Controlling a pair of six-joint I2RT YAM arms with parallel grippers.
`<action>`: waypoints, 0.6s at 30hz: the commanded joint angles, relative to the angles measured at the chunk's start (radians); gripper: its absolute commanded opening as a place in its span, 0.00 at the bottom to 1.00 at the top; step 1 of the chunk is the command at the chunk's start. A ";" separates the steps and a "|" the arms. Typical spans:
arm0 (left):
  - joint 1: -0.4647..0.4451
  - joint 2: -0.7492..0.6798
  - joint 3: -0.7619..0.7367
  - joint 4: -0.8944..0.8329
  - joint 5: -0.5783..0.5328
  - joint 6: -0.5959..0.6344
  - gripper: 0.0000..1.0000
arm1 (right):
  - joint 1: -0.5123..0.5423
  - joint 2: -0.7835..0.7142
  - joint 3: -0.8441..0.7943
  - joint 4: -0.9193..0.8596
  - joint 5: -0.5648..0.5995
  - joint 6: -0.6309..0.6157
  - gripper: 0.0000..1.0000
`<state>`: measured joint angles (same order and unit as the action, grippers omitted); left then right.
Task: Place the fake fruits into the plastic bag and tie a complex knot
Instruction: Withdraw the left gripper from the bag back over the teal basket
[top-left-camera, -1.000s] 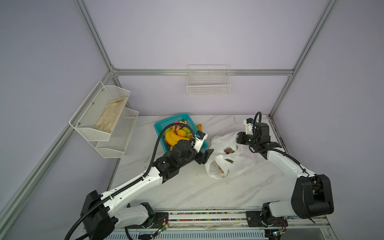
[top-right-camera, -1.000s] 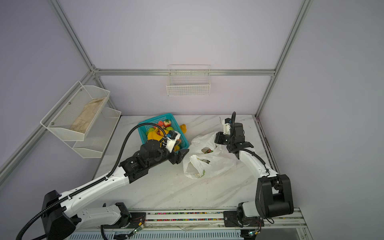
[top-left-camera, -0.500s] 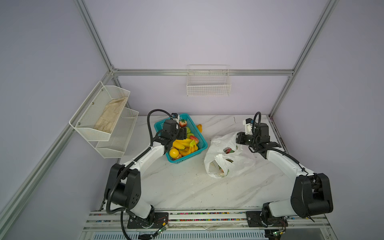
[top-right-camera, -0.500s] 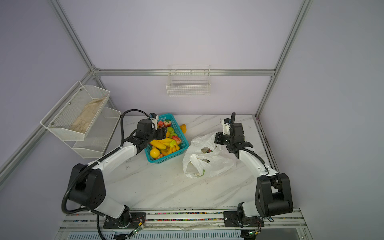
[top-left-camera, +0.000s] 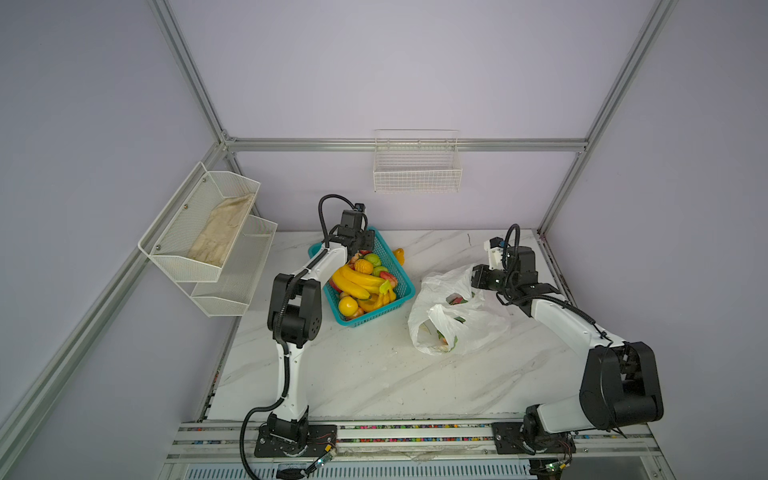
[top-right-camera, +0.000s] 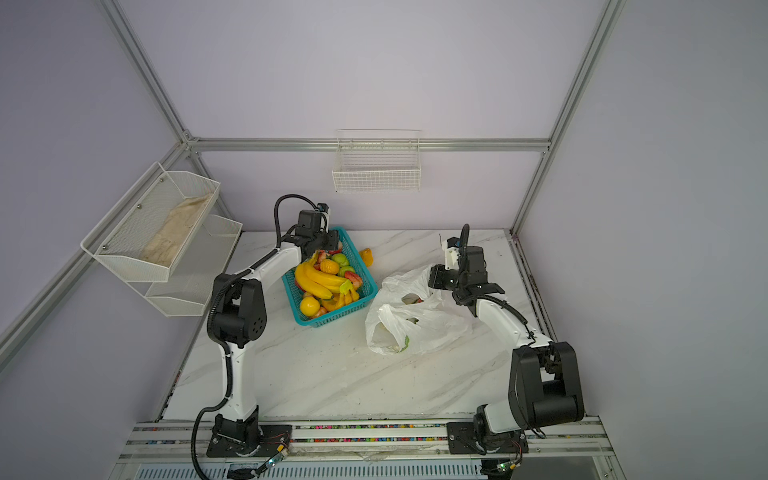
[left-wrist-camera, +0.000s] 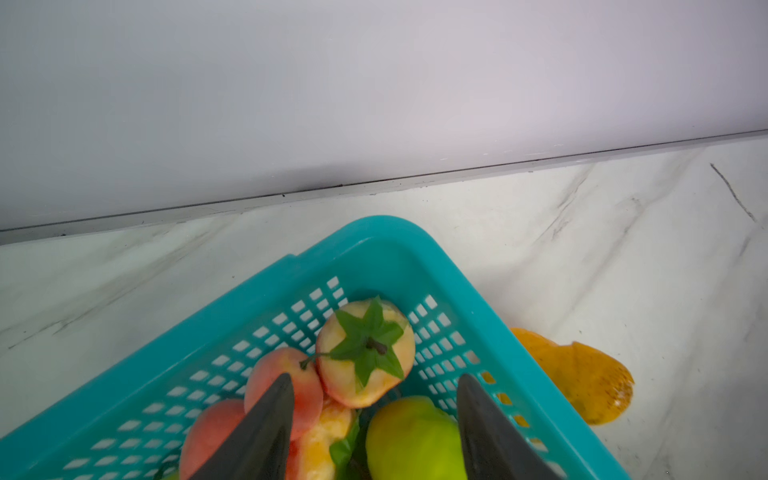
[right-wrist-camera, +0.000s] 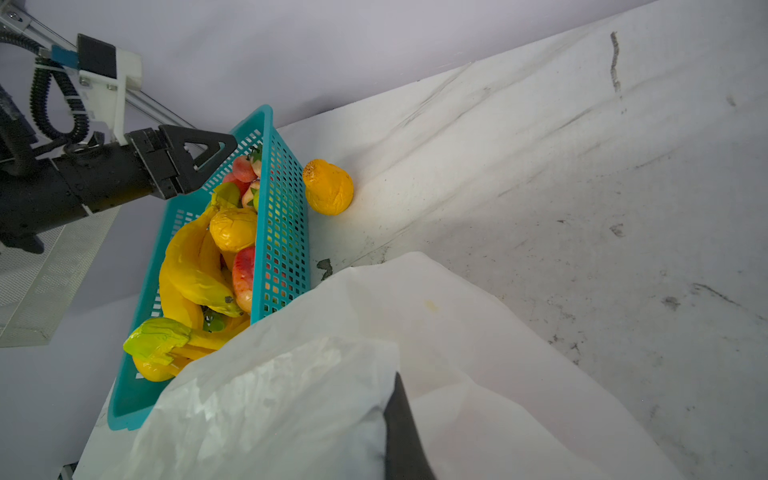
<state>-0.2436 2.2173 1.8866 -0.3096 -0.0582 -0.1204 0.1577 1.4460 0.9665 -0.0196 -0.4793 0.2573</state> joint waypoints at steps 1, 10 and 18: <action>0.012 0.045 0.176 -0.057 0.018 0.037 0.57 | -0.001 0.007 0.022 0.004 -0.003 -0.012 0.00; 0.018 0.157 0.318 -0.102 0.037 0.065 0.41 | -0.002 0.004 0.024 -0.002 -0.006 -0.012 0.00; 0.020 0.199 0.358 -0.123 0.044 0.074 0.32 | -0.003 0.001 0.022 -0.006 -0.007 -0.012 0.00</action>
<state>-0.2310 2.4111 2.1368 -0.4248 -0.0330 -0.0620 0.1577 1.4460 0.9665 -0.0200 -0.4793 0.2569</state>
